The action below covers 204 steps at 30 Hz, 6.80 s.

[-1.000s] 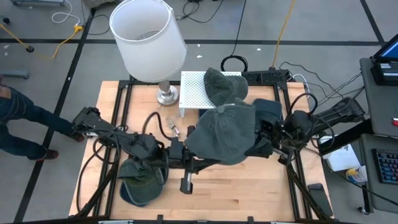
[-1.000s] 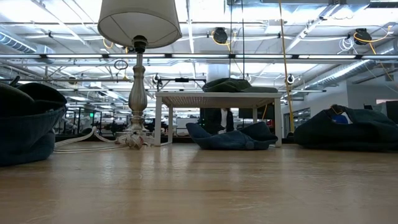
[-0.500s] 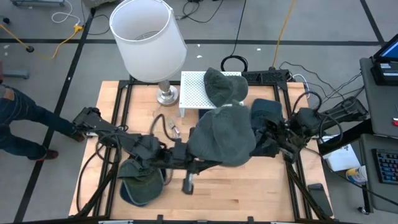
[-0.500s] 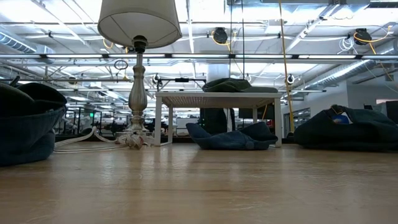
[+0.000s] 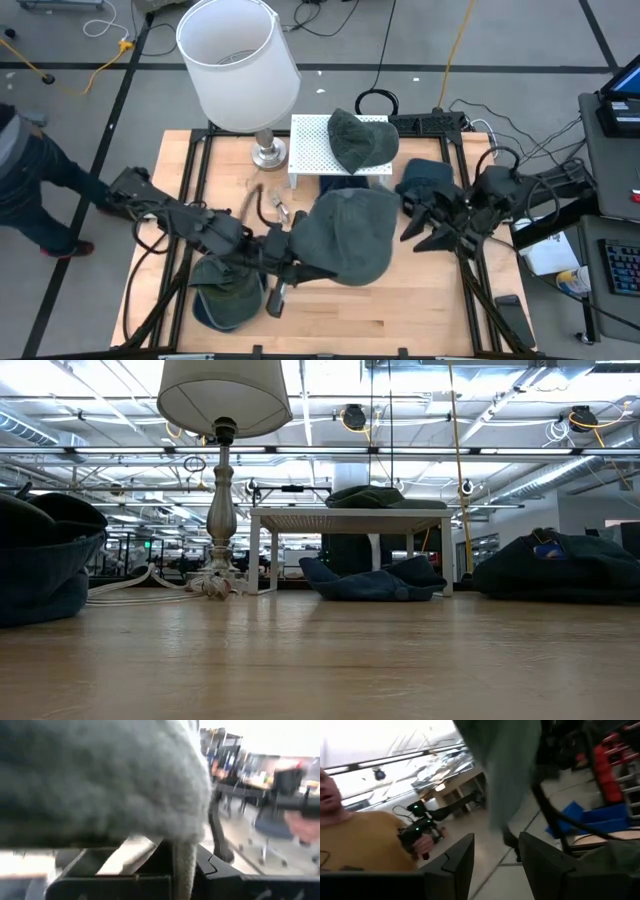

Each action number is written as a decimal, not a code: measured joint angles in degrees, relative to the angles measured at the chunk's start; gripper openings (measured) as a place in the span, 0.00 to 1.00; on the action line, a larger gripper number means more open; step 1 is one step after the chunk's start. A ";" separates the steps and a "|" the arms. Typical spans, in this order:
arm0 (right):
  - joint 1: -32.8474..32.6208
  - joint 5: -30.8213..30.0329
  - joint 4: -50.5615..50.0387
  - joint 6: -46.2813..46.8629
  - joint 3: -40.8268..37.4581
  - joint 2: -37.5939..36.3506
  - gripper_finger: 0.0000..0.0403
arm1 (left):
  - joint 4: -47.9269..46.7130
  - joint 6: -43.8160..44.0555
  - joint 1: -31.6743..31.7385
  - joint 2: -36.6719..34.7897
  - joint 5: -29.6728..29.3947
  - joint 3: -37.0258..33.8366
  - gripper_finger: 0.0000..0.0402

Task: Pick & Place hat
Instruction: Stack the top gray cap on the gray cap on the shelf

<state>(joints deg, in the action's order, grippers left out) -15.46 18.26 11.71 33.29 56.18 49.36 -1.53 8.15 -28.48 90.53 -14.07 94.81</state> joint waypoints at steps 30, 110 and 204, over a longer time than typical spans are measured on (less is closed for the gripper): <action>18.45 28.61 -7.20 15.55 -0.04 11.79 0.28 | -21.72 39.09 -2.41 4.42 16.20 0.00 0.02; 13.09 37.56 2.53 27.98 -0.04 20.59 0.28 | -19.34 35.54 1.98 7.33 26.40 -0.02 0.02; 59.16 13.77 2.46 -58.54 19.82 9.49 0.03 | -19.18 46.52 21.38 7.24 69.23 0.00 0.38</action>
<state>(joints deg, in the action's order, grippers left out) 43.70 32.03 14.17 -25.25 76.01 58.85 -20.71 54.67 -7.10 97.78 55.16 94.80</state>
